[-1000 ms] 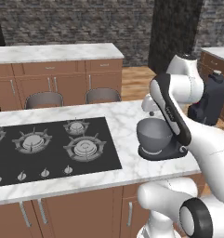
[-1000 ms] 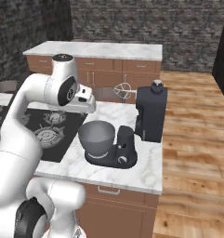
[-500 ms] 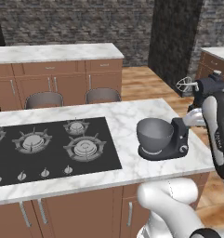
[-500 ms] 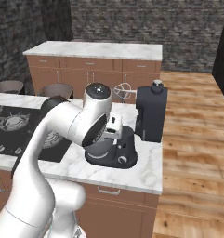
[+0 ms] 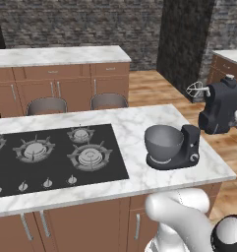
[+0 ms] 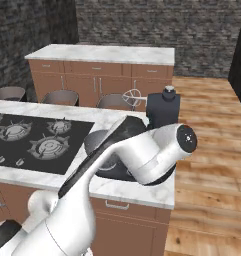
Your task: Close the stand mixer head.
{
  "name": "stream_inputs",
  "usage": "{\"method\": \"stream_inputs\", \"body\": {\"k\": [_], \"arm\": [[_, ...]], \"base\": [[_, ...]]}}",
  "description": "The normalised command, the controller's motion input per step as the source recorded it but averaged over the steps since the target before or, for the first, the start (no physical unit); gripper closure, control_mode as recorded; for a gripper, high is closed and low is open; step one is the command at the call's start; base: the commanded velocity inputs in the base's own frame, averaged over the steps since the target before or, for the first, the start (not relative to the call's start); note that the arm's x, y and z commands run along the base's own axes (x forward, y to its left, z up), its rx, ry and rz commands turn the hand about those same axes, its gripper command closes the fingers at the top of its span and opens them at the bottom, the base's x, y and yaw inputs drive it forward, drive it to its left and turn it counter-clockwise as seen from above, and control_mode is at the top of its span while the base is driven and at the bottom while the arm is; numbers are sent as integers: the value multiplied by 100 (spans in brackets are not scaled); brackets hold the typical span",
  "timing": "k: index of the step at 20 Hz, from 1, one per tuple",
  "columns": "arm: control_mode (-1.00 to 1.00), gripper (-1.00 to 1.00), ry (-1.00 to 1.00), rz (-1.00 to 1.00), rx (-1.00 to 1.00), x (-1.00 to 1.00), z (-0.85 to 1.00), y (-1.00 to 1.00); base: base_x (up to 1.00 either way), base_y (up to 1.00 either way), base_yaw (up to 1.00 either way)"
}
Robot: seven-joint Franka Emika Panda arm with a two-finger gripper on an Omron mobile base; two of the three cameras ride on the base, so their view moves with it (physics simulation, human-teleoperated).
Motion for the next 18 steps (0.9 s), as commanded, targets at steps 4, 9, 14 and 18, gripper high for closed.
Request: {"method": "stream_inputs", "body": {"k": [4, 9, 14, 18], "arm": [[-100, -100, 0, -13, 64, 0, 23, -100], [-100, -100, 4, -2, 51, 59, 0, -100], [-100, -100, 0, -4, 19, 99, 0, -100], [-100, -100, 0, -2, 7, 100, -9, -43]], "base": [[0, 0, 0], [0, 0, 0], [0, 0, 0], [0, 0, 0]]}}
